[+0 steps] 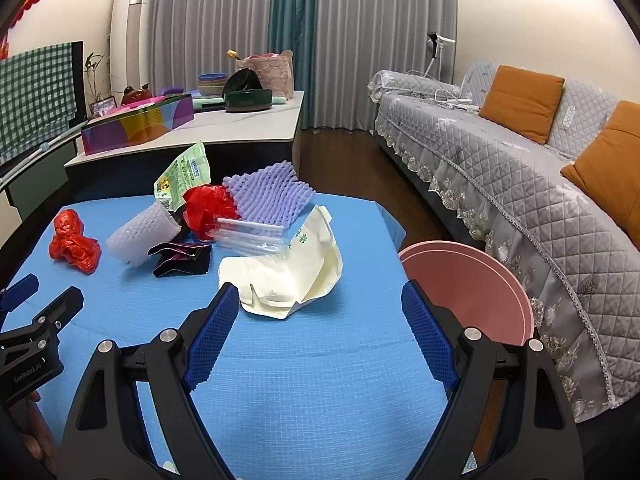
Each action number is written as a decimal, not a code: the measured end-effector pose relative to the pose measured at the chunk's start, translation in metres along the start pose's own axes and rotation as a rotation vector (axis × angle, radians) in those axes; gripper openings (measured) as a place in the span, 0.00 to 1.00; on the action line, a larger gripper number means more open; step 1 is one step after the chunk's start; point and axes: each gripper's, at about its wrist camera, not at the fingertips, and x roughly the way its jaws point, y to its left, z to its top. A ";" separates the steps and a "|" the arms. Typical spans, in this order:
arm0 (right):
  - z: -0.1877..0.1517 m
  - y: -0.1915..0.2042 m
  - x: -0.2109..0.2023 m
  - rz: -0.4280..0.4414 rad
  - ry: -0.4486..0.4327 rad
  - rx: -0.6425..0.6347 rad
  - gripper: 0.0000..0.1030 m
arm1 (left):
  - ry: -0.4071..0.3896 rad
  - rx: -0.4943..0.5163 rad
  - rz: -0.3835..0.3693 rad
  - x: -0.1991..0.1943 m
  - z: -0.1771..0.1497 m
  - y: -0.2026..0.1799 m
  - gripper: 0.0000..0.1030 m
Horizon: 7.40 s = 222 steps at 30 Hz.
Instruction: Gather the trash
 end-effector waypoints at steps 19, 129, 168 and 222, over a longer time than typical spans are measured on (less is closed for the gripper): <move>0.002 0.001 -0.004 0.024 -0.013 0.015 0.80 | -0.002 0.002 -0.006 0.000 0.001 -0.003 0.90; 0.028 -0.040 0.034 0.135 -0.033 0.182 0.07 | -0.024 -0.161 0.257 0.045 0.060 0.073 0.40; 0.053 -0.106 -0.032 0.049 -0.124 0.202 0.07 | -0.055 0.056 -0.114 0.002 0.046 -0.044 0.40; 0.040 -0.256 0.061 -0.197 -0.018 0.325 0.07 | 0.051 0.292 -0.523 0.106 0.067 -0.288 0.40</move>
